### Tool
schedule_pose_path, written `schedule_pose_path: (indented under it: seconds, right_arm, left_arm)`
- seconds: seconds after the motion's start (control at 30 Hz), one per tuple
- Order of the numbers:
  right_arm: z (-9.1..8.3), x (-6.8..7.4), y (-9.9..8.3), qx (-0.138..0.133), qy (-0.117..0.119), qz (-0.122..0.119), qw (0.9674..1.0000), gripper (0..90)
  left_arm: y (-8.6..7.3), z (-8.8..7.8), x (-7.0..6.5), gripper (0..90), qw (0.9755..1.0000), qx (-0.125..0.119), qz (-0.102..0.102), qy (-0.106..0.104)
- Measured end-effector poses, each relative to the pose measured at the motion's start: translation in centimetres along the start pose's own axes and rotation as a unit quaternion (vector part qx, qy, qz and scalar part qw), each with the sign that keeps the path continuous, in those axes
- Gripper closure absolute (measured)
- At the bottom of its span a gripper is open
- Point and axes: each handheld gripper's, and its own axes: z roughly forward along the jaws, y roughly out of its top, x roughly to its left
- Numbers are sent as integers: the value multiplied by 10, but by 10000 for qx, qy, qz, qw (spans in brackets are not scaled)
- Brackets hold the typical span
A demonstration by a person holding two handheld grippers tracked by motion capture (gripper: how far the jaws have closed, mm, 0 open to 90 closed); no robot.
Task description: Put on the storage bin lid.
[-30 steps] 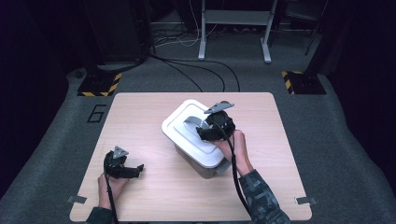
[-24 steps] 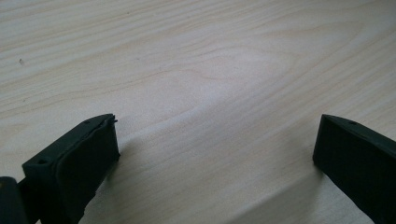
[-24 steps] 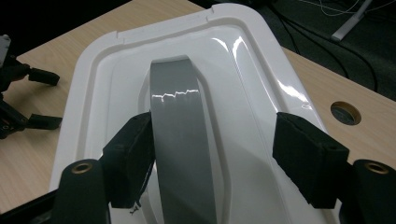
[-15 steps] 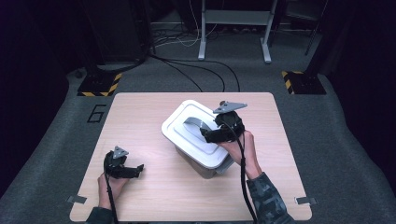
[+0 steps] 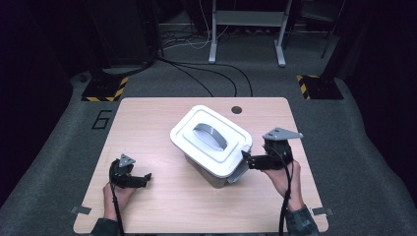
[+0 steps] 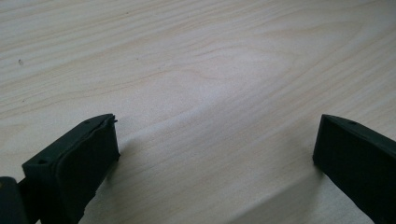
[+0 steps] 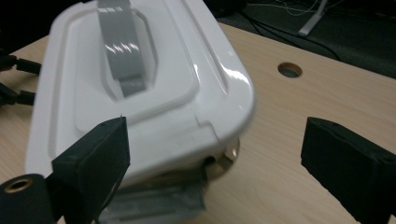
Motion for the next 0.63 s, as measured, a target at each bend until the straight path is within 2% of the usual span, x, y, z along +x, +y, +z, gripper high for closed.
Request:
schedule_pose_path:
  seconds: [0.07, 0.1, 0.2, 0.3, 0.33, 0.37, 0.43, 0.63]
  right_arm:
    - [-4, -8, -20, 2, -133, 127, 9998, 47]
    - [-4, -8, -20, 2, -133, 127, 9998, 47]
    - [-3, -21, -54, 77, -212, 407, 9989, 38]
    - [5, -31, -87, 267, -350, 582, 9973, 27]
    - [14, -35, -107, 396, -366, 681, 9962, 26]
    - [14, -35, -107, 396, -366, 681, 9962, 26]
    - [29, -37, -132, 597, -449, 727, 9946, 16]
    - [40, -41, -152, 572, -526, 808, 9937, 0]
  left_arm:
    - [0, 0, 0, 0, 10000, -1, -1, -1]
    - [0, 0, 0, 0, 10000, -1, 0, 0]
    - [0, 0, 0, 0, 10000, -2, -1, 1]
    - [0, 0, 0, 0, 10000, 0, 1, 0]
    - [0, 0, 0, 0, 10000, 0, -1, 2]
    - [0, 0, 0, 0, 10000, -2, 0, 1]
    - [0, 0, 0, 0, 10000, -1, 0, 0]
    - [0, 0, 0, 0, 10000, -1, 1, 1]
